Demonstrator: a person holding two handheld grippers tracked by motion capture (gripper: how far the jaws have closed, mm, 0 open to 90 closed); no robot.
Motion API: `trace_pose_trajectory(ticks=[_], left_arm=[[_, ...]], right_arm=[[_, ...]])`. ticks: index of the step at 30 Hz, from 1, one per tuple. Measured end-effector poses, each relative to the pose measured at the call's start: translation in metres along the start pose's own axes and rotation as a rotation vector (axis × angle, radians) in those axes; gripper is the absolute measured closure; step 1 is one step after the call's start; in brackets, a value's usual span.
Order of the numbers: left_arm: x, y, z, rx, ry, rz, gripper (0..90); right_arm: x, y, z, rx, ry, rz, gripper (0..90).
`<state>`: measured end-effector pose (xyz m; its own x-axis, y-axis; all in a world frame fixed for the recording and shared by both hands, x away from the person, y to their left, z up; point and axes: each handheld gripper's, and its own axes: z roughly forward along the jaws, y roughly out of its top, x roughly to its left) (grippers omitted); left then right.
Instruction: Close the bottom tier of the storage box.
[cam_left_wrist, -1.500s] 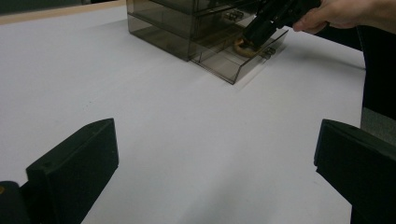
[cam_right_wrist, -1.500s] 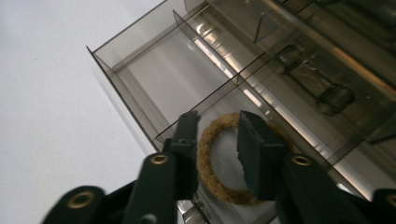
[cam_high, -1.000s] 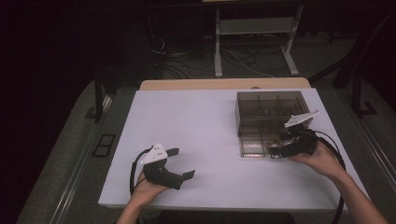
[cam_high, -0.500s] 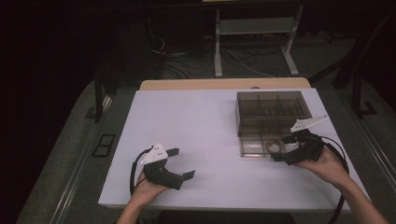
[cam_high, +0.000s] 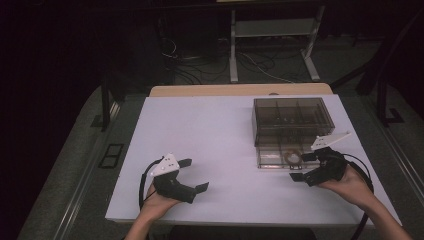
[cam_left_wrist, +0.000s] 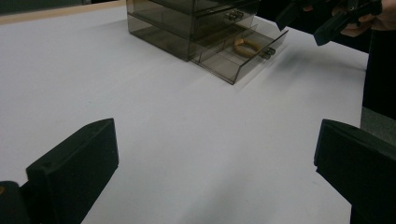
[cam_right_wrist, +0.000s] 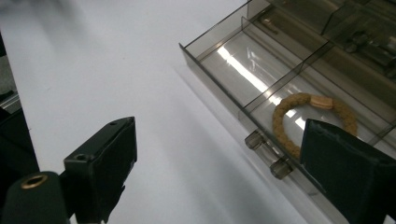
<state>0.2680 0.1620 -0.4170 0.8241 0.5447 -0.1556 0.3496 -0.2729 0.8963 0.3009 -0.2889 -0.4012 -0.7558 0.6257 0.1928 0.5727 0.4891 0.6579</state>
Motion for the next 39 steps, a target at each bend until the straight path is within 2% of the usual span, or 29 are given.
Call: trace_pose_trajectory(ticks=[8, 10, 14, 15, 18, 20, 30, 38, 39], left_arm=[[0.0, 0.0, 0.0, 0.002, -0.001, 0.001, 0.0], [0.0, 0.0, 0.0, 0.004, -0.002, 0.003, 0.0], [0.0, 0.0, 0.001, 0.003, -0.002, 0.003, 0.0], [0.0, 0.0, 0.001, 0.004, -0.002, 0.004, 0.0], [0.0, 0.0, 0.001, 0.002, -0.003, 0.001, 0.0], [0.0, 0.0, 0.001, 0.004, -0.002, 0.002, 0.0], [0.0, 0.0, 0.001, 0.006, -0.003, 0.004, 0.0], [0.0, 0.0, 0.001, 0.005, -0.002, 0.002, 0.0], [0.0, 0.0, 0.001, 0.005, -0.001, 0.002, 0.0]], right_arm=[[0.005, -0.004, 0.003, 0.038, 0.031, -0.027, 10.5], [0.006, -0.005, 0.003, 0.05, 0.037, -0.035, 16.4], [0.006, -0.007, 0.002, 0.063, 0.055, -0.046, 18.7], [0.006, -0.008, 0.001, 0.062, 0.064, -0.053, 24.4], [0.006, -0.01, 0.0, 0.065, 0.071, -0.06, 27.1], [0.006, -0.011, 0.0, 0.067, 0.075, -0.065, 34.5], [0.002, -0.016, 0.002, 0.083, 0.042, -0.057, 60.4], [-0.002, -0.018, 0.007, 0.119, -0.004, -0.034, 88.5], [-0.002, -0.018, 0.007, 0.125, -0.006, -0.031, 88.7]])
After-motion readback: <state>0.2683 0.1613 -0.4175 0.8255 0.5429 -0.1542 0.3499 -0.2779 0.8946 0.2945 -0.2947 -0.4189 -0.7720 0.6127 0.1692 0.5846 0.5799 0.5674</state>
